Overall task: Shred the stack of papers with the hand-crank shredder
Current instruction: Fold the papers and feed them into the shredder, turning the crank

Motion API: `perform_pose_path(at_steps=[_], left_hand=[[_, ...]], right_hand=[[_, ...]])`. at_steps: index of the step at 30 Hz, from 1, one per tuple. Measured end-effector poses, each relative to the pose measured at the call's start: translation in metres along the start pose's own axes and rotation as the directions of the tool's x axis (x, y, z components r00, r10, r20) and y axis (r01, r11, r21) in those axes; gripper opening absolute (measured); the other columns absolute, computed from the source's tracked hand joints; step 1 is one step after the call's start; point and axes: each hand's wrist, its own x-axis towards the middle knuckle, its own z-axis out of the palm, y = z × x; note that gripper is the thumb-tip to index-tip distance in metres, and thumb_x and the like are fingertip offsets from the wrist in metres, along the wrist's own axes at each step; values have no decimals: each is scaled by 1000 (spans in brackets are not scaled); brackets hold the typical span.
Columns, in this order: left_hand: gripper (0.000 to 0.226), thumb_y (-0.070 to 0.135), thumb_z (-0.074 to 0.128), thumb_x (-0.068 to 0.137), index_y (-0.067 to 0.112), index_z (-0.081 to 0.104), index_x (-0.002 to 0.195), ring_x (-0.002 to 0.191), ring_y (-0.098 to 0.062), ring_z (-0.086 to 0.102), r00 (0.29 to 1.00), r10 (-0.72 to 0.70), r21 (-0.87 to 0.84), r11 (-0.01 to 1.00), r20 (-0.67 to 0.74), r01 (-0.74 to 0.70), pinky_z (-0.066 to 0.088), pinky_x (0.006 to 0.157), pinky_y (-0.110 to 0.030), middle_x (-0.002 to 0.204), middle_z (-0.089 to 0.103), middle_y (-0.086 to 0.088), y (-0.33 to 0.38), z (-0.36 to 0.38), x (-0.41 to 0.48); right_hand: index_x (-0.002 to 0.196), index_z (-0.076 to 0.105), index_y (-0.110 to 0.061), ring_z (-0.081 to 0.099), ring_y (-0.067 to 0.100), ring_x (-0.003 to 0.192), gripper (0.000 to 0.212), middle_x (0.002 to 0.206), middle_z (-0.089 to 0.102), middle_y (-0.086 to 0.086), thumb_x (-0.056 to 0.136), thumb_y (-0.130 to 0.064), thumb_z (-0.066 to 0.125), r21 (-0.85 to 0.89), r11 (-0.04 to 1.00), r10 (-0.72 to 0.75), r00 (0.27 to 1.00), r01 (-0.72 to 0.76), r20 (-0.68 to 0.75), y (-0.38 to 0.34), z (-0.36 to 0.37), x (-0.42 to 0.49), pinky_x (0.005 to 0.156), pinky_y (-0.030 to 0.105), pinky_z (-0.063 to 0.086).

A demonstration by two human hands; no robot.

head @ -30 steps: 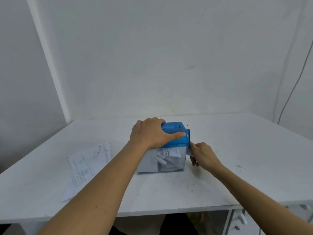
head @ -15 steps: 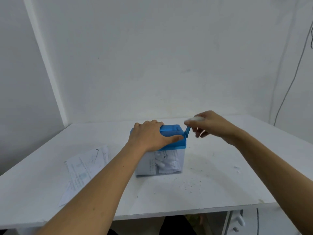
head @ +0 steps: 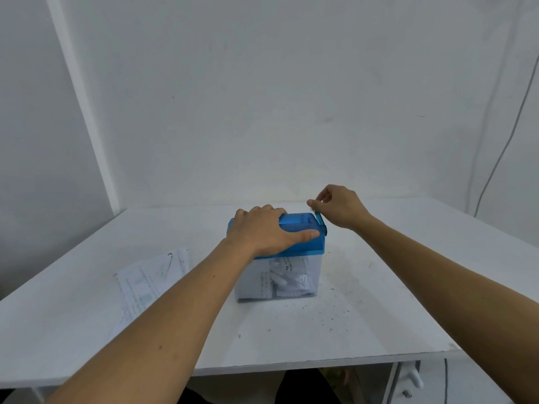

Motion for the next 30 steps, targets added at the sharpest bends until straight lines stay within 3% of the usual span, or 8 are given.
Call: perform_pose_path(at_steps=[4,7,11,16,21,24,27,30], left_hand=[[103,102,26,64,32,55,133,115,-20,55,998,-37,-9,999,49,38,37,98,-43,132,58,7,2,-4,0],[95,88,51,74,26,49,146,130,-19,52,996,-85,-307,948,26,89,41,107,-41,148,49,6,2,-15,-2],[31,45,67,86,26,77,109,92,-17,68,968,-151,-464,885,-200,42,55,90,-35,111,74,4,-12,-43,-2],[23,34,68,91,18,80,79,52,-9,58,952,-182,-330,939,-246,95,51,57,-28,75,75,2,-57,-72,-26],[17,33,66,95,21,76,87,68,4,68,909,-349,-462,860,-226,215,47,59,-16,68,74,13,-128,-53,-66],[13,25,65,96,16,73,90,65,-2,72,865,-468,-571,766,-182,295,57,69,-26,70,76,6,-168,-33,-90],[9,16,65,94,20,71,90,69,-9,74,799,-578,-622,691,-167,370,62,72,-39,78,76,4,-207,-13,-113],[17,13,66,89,30,67,88,84,-11,69,803,-580,-500,741,-139,448,59,77,-34,90,73,8,-236,12,-130]], right_hand=[[102,62,-21,65,16,89,21,105,67,-2,93,-40,62,51,995,-79,994,83,-70,-20,-3,3,85,39,56],[103,64,-21,63,15,94,14,106,66,-3,92,-30,61,49,980,-191,979,195,-79,-45,-4,-1,84,33,54],[103,64,-22,59,15,96,19,108,62,-2,88,-15,54,-47,936,-350,936,348,-35,-86,4,-11,84,35,53],[102,62,-22,59,14,90,22,106,60,-2,90,-9,50,19,901,-433,901,433,11,-134,28,-23,80,34,54],[102,61,-22,54,11,88,19,106,57,-3,91,-10,51,98,830,-557,826,550,87,-170,66,-50,79,28,48],[105,61,-21,54,11,92,17,109,56,-4,91,-15,53,126,811,-584,798,571,148,-183,96,-64,81,28,47],[109,62,-18,57,17,99,18,114,56,0,92,-20,56,122,851,-523,801,511,291,-191,134,-77,84,31,49],[102,60,-15,62,26,98,37,105,59,3,90,-50,62,-27,915,-350,826,403,442,-191,170,-87,75,34,47]])
